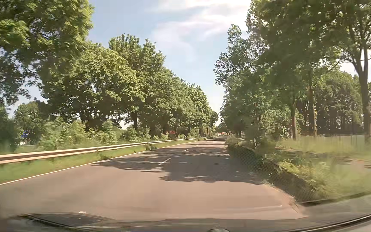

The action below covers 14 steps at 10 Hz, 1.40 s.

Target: Follow the waypoints while adhering to traffic rules and regulations

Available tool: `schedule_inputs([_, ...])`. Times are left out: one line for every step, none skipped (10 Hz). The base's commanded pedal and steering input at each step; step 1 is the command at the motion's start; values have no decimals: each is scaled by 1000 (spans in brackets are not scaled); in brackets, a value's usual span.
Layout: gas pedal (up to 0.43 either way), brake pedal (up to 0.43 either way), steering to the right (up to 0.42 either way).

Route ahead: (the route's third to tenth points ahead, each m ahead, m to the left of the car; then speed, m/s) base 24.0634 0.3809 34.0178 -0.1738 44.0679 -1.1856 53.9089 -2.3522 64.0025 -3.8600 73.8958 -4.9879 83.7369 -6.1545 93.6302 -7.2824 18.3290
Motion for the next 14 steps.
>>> schedule_inputs([197,0,9])
schedule_inputs([197,0,9])
schedule_inputs([197,0,10])
schedule_inputs([197,0,10])
schedule_inputs([197,0,10])
schedule_inputs([197,0,10])
schedule_inputs([197,0,10])
schedule_inputs([197,0,10])
schedule_inputs([197,0,10])
schedule_inputs([197,0,10])
schedule_inputs([197,0,10])
schedule_inputs([197,0,11])
schedule_inputs([197,0,11])
schedule_inputs([197,0,11])
